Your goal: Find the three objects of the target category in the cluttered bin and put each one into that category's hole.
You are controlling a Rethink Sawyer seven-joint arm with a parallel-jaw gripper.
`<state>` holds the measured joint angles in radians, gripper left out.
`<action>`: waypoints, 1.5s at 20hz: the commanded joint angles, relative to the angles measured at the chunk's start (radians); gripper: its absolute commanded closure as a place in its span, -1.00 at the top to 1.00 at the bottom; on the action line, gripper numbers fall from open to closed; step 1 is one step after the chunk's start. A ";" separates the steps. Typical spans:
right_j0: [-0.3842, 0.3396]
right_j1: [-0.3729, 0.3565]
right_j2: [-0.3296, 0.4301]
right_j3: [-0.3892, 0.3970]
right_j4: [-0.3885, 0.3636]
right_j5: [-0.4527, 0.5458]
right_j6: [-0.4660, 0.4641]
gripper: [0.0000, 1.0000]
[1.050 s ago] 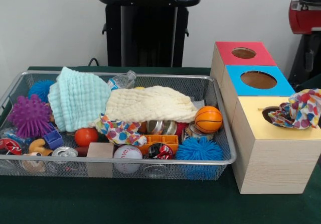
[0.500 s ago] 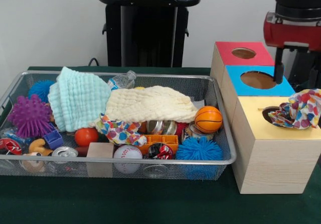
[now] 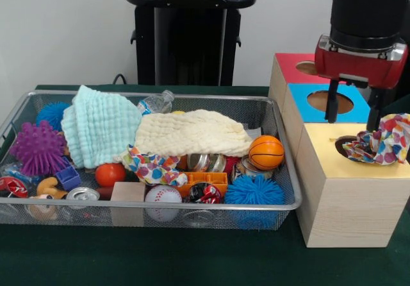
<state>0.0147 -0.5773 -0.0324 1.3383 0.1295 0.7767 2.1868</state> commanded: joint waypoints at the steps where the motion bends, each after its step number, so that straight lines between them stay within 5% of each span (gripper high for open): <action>1: 0.011 0.068 0.014 0.003 0.020 -0.019 0.186 1.00; 22: -0.017 -0.095 0.103 0.177 0.158 0.001 0.084 1.00; 30: -0.007 -0.051 0.093 0.143 0.153 -0.024 0.089 1.00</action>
<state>0.0212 -0.6727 -0.0174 1.3805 0.2683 0.7767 2.1868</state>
